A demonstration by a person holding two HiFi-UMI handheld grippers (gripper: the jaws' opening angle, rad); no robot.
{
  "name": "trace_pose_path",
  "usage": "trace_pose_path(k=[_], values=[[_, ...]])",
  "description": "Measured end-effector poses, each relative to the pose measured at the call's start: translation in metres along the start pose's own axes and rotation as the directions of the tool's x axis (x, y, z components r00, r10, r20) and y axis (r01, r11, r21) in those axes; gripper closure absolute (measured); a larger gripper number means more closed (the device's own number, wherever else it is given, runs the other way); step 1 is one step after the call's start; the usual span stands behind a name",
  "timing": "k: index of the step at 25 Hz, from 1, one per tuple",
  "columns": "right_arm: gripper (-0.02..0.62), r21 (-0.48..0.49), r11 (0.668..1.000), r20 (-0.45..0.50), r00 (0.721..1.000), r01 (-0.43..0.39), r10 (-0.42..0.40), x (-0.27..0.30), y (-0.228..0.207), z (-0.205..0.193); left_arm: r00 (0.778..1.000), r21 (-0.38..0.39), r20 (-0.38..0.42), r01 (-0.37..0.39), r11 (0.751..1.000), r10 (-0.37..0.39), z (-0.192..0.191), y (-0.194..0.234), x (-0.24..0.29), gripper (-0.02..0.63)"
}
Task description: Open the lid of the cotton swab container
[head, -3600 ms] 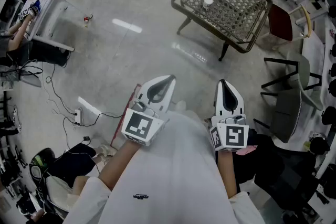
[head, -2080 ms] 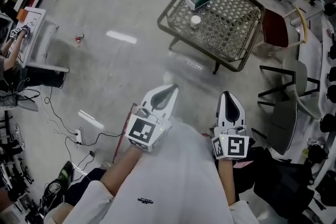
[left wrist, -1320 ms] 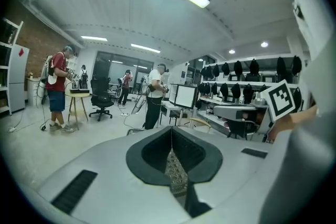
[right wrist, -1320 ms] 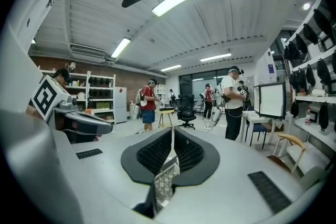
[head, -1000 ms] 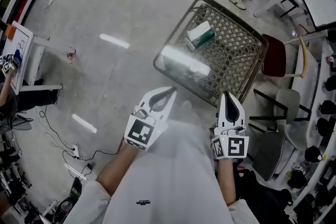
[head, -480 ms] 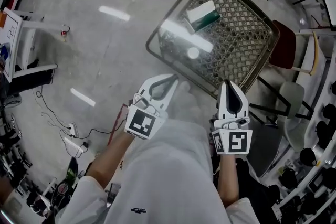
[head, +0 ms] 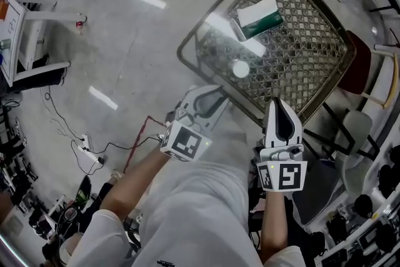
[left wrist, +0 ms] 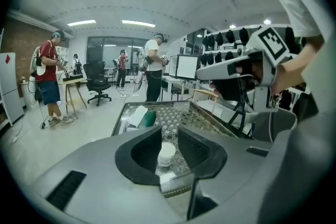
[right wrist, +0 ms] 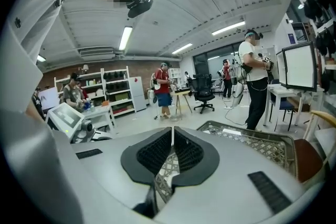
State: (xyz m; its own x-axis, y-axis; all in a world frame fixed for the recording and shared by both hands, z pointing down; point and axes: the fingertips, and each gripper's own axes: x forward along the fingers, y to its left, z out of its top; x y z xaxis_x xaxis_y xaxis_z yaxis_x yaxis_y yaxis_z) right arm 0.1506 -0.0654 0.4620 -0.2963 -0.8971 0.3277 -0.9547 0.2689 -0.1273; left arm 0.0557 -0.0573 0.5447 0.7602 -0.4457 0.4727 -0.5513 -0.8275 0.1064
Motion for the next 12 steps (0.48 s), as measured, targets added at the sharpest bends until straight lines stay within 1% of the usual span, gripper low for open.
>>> trace_pose_path(k=[2, 6, 12], values=[[0.594, 0.003, 1.000, -0.008, 1.000, -0.009, 0.009, 0.008, -0.003, -0.010, 1.000, -0.002, -0.013, 0.003, 1.000, -0.003, -0.015, 0.004, 0.013, 0.514], [0.594, 0.013, 1.000, -0.045, 0.999, -0.027, 0.028, 0.014, -0.009, -0.035, 0.999, -0.016, -0.035, 0.007, 1.000, -0.008, -0.042, 0.009, 0.039, 0.480], [0.594, 0.017, 1.000, -0.068, 0.997, -0.022, 0.023, 0.024, -0.018, -0.061, 0.999, 0.019, -0.045, 0.012, 1.000, -0.011, -0.072, 0.015, 0.075, 0.414]])
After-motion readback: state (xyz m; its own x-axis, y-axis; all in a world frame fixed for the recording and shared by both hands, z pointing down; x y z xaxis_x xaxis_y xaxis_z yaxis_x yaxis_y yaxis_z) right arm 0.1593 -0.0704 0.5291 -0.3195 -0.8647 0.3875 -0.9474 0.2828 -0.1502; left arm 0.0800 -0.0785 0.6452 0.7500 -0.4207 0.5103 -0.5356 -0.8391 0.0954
